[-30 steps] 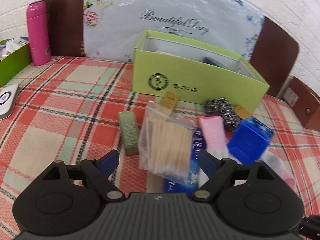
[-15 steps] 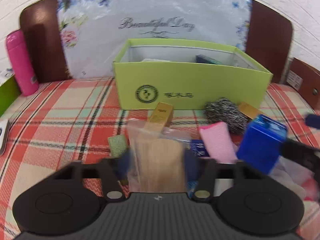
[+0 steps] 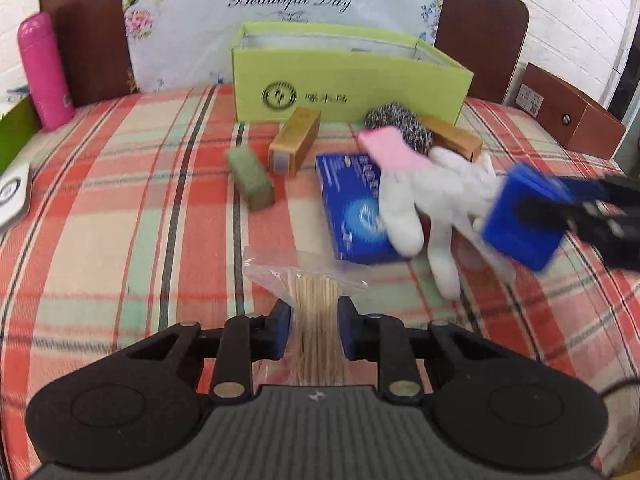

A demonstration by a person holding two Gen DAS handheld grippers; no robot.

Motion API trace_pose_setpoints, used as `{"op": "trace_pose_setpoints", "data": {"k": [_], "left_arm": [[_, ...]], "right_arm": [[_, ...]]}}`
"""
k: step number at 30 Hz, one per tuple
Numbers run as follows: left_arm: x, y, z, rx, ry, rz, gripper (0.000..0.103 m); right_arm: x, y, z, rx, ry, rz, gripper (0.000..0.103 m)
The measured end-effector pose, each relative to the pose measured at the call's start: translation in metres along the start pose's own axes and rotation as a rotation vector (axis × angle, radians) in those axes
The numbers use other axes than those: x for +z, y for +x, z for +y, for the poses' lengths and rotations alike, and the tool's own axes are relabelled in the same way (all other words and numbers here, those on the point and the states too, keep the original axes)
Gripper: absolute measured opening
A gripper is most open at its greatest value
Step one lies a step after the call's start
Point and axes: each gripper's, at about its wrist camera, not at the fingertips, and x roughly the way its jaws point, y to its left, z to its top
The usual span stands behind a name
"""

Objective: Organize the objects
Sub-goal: 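Carry the toothpick bag and blue box toward the lime-green box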

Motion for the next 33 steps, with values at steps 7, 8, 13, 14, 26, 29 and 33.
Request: {"op": "trace_pose_setpoints", "data": {"k": [7, 8, 13, 14, 26, 29, 33], "left_arm": [[-0.004, 0.008, -0.013, 0.103, 0.023, 0.005, 0.068], [-0.005, 0.008, -0.014, 0.107, 0.027, 0.004, 0.067], [-0.009, 0.004, -0.014, 0.081, 0.000, -0.005, 0.054], [-0.010, 0.004, -0.015, 0.088, -0.001, -0.009, 0.056], [-0.006, 0.005, -0.018, 0.096, -0.005, -0.001, 0.035], [-0.003, 0.004, -0.017, 0.094, -0.018, -0.001, 0.026], [0.008, -0.004, -0.017, 0.065, -0.026, -0.017, 0.024]], "right_arm": [[-0.047, -0.012, 0.010, -0.020, 0.024, 0.107, 0.062], [-0.049, -0.011, 0.011, -0.023, 0.017, 0.120, 0.062], [-0.052, -0.008, 0.020, -0.025, -0.022, 0.131, 0.062], [-0.052, -0.008, 0.021, -0.027, -0.024, 0.129, 0.063], [-0.049, 0.000, 0.017, -0.026, -0.010, 0.128, 0.058], [-0.047, 0.000, 0.018, -0.024, -0.021, 0.127, 0.058], [-0.037, -0.004, 0.015, -0.016, -0.020, 0.098, 0.058]]}}
